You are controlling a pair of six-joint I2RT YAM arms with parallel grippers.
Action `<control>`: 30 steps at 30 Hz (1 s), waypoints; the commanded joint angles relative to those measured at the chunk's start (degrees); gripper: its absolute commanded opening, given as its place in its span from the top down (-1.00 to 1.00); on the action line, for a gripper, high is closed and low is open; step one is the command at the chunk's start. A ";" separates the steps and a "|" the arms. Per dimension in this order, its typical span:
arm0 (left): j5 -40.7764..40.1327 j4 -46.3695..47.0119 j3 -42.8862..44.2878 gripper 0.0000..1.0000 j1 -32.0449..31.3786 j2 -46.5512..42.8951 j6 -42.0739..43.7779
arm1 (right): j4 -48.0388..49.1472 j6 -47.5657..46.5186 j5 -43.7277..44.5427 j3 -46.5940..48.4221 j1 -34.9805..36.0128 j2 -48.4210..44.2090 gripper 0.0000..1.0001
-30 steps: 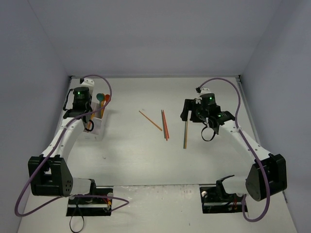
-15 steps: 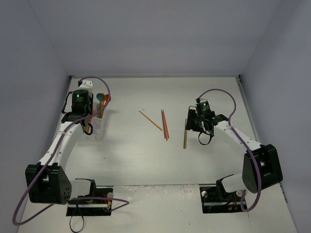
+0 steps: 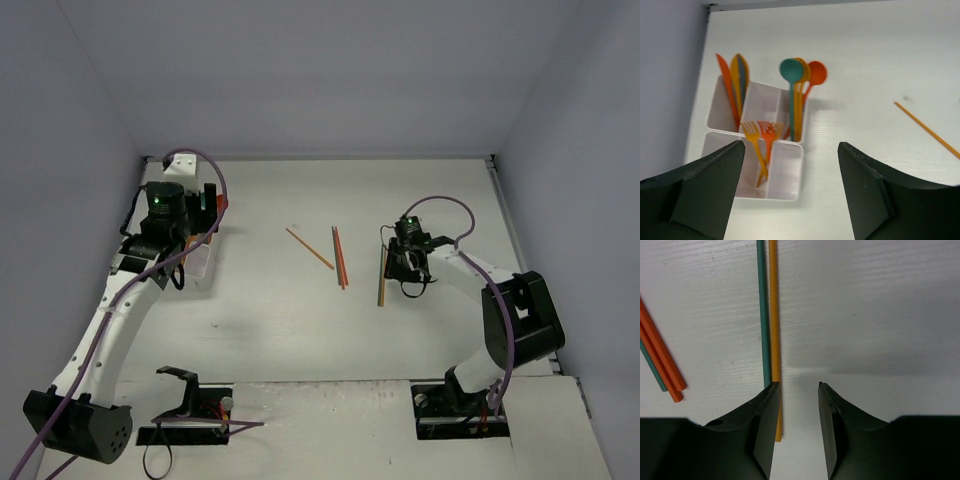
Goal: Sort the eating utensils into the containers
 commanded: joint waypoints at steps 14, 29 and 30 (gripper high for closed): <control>5.49 -4.99 2.55 -0.46 -4.72 -3.68 -8.27 | 2.44 1.61 1.31 2.78 0.15 2.64 0.39; 6.58 -5.25 2.55 -0.46 -5.25 -4.24 -9.06 | 3.17 1.96 1.55 3.65 1.46 5.91 0.39; 6.64 -5.31 2.55 -0.46 -5.25 -4.18 -9.12 | 3.17 1.96 1.82 3.63 1.50 6.34 0.39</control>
